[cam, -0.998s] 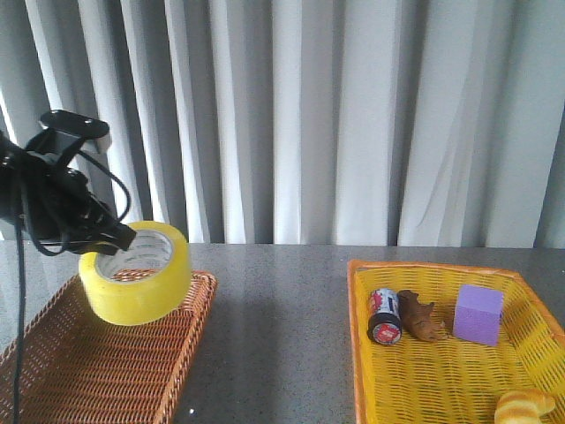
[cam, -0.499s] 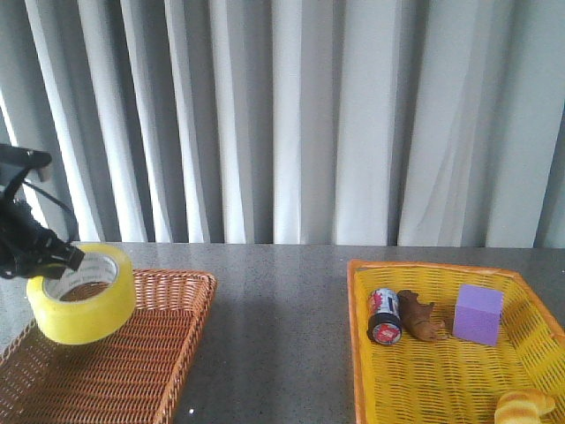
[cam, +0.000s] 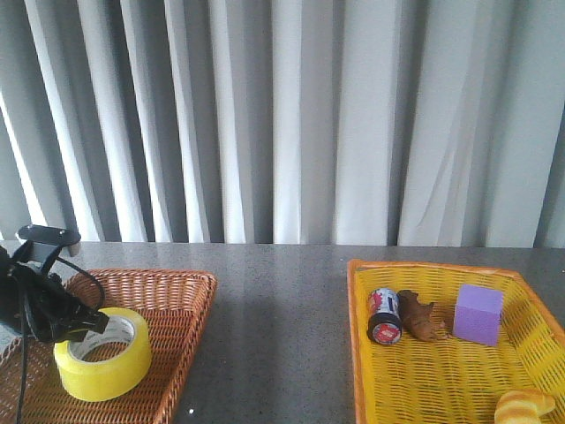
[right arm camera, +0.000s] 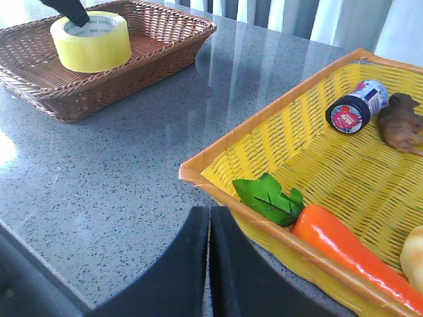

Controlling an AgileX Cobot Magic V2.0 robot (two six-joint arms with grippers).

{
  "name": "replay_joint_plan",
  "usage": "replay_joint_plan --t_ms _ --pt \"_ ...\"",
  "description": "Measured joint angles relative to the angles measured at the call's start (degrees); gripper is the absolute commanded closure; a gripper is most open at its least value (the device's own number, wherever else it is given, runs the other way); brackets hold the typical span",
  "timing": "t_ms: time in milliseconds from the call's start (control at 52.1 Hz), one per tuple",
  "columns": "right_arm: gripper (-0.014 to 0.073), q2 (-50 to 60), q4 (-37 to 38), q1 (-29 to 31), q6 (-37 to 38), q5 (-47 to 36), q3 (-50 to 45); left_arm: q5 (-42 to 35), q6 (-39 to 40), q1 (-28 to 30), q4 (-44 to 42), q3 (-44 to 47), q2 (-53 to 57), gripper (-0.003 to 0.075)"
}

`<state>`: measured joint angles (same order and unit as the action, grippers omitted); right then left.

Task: Transfer tape with both arms
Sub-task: 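Lower the tape roll into the brown wicker basket and release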

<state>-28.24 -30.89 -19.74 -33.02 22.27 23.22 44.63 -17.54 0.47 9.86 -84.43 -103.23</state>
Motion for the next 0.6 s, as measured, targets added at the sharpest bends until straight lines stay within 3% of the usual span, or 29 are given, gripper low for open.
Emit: replay_joint_plan --t_ms 595 --pt "0.0599 0.0 -0.2 0.0 0.0 0.0 0.0 -1.1 0.0 0.0 1.0 0.0 -0.1 0.0718"
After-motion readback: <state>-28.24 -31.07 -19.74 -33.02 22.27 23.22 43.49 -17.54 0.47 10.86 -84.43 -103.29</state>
